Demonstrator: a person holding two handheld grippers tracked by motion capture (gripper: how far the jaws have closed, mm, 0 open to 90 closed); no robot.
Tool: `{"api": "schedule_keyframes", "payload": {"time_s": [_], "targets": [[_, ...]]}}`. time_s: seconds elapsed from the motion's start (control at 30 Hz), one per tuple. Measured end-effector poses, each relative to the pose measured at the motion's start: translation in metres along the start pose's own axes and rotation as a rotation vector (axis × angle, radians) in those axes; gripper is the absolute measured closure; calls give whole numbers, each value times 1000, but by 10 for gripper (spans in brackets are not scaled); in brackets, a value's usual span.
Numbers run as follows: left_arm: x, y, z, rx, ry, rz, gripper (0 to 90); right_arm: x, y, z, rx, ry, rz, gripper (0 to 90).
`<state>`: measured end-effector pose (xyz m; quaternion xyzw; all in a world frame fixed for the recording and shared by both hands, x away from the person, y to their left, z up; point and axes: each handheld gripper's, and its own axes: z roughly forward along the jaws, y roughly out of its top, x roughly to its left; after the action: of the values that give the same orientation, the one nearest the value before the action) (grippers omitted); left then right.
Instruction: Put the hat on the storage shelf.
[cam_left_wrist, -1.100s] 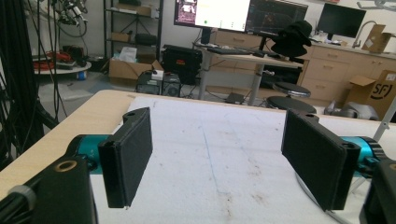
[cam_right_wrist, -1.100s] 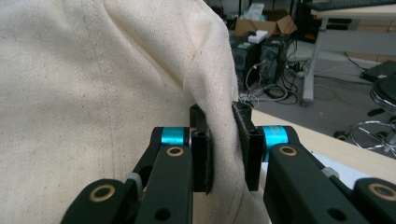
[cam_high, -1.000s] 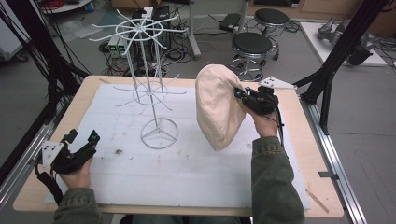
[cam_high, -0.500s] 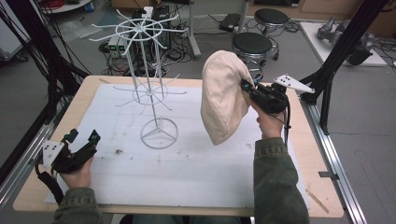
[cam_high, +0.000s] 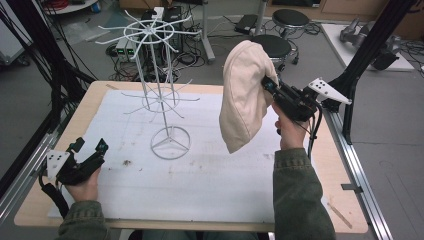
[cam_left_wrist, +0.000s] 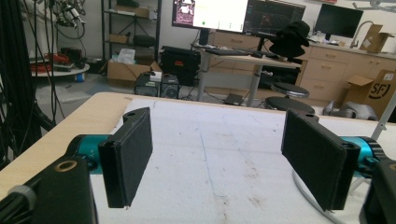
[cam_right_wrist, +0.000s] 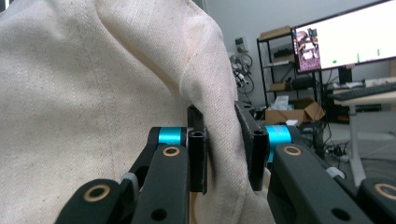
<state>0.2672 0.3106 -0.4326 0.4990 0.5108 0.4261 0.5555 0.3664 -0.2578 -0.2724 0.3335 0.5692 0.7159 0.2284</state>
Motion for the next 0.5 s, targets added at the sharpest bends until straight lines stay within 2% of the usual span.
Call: {"api": "schedule_keyframes", "payload": {"time_s": [0.13,0.5], "targets": [[0,0,0,1,-2,0,252,9,11,0,-14,14,-29,768],[0,1,-1,-3,2,-6,252,20,23,5,-35,45,-25,766]]}}
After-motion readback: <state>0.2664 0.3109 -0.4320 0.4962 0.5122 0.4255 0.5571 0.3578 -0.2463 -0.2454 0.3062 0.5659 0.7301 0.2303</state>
